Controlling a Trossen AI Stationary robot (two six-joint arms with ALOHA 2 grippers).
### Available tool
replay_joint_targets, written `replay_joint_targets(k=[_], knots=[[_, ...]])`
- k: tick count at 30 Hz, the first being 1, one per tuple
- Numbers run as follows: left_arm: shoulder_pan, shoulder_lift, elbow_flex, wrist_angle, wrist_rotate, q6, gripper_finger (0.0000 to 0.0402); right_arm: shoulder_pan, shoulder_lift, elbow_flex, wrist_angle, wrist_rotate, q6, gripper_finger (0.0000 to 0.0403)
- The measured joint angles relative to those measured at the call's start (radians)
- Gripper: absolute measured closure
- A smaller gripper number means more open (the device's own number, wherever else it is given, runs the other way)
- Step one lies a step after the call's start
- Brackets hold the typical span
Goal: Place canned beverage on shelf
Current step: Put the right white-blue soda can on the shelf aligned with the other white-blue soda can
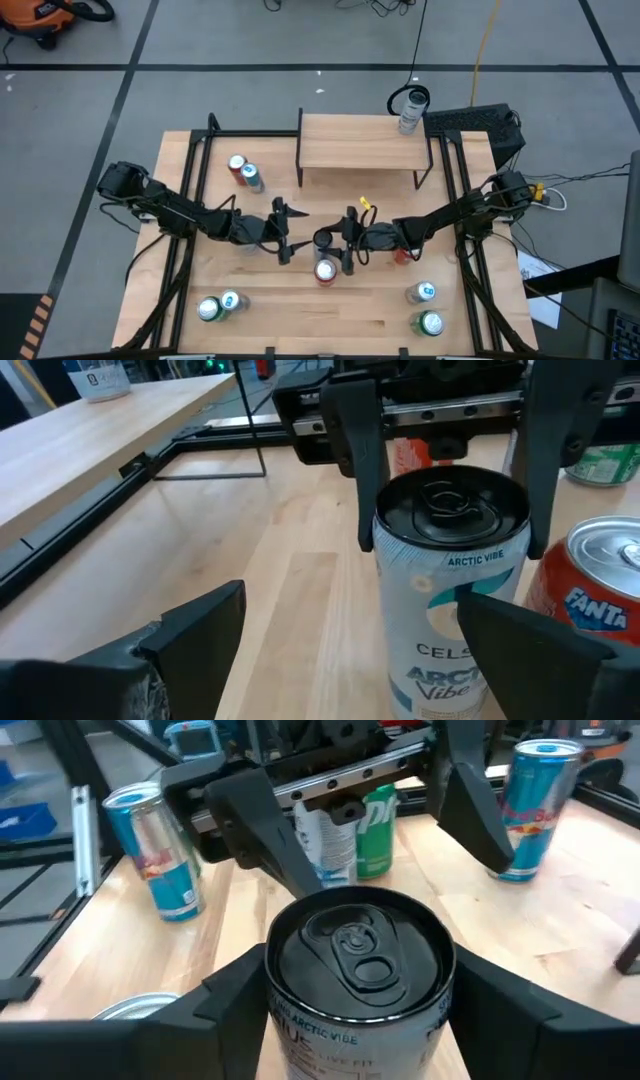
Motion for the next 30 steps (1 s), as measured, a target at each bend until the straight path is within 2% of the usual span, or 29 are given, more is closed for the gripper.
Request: replay_joint_targets(k=[3, 5, 10, 14, 16, 20, 25, 30], knots=[[0.000, -0.001, 0.001, 0.007, 0.031, 0.024, 0.0031, -0.015, -0.047, -0.002, -0.046, -0.113, -0.040, 0.0168], [0.001, -0.001, 0.001, 0.008, 0.086, 0.025, 0.0031, -0.032, -0.105, -0.003, -0.094, -0.190, -0.085, 0.0168], [0.030, -0.001, 0.001, 0.067, 0.343, 0.025, 0.0031, -0.107, -0.270, -0.002, -0.195, -0.378, -0.205, 0.0166], [0.076, -0.001, 0.001, 0.128, 0.390, 0.026, 0.0031, -0.166, -0.334, -0.002, -0.200, -0.573, -0.234, 0.0167], [0.105, -0.001, 0.008, 0.147, 0.421, 0.026, 0.0031, -0.184, -0.342, 0.007, -0.194, -0.632, -0.243, 0.0166], [0.148, 0.035, 0.057, 0.170, 0.486, 0.046, 0.0031, -0.200, -0.313, 0.040, -0.213, -0.687, -0.282, 0.0166], [0.165, 0.148, 0.146, 0.161, 0.639, 0.046, 0.0031, -0.201, -0.279, 0.133, -0.286, -0.706, -0.344, 0.0166], [0.166, 0.220, 0.203, 0.161, 0.675, 0.051, 0.0031, -0.201, -0.263, 0.194, -0.392, -0.713, -0.378, 0.0166]])
